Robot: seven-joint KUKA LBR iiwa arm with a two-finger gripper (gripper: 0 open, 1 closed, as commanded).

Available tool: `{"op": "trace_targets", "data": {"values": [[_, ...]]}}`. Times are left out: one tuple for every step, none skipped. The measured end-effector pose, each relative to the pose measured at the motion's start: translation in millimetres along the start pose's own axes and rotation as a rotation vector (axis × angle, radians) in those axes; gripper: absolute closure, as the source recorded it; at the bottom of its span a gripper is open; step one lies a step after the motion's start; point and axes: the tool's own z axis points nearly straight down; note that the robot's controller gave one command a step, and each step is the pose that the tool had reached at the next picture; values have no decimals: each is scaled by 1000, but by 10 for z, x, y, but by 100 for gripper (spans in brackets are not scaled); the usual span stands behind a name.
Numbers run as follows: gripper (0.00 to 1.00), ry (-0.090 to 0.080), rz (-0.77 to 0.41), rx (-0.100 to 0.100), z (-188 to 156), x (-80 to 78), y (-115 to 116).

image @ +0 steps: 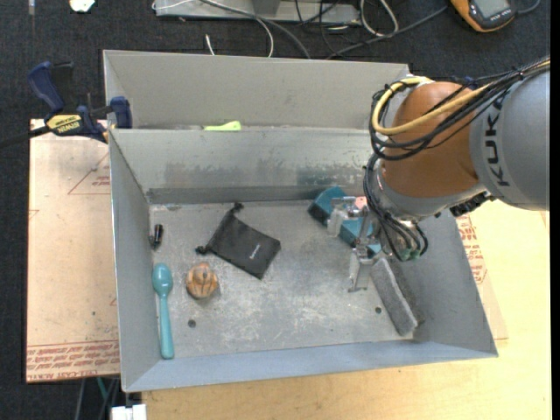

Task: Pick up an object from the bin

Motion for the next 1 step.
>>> {"op": "trace_targets", "data": {"values": [[100, 0, -17, -2, -860, -370, 1175]]}}
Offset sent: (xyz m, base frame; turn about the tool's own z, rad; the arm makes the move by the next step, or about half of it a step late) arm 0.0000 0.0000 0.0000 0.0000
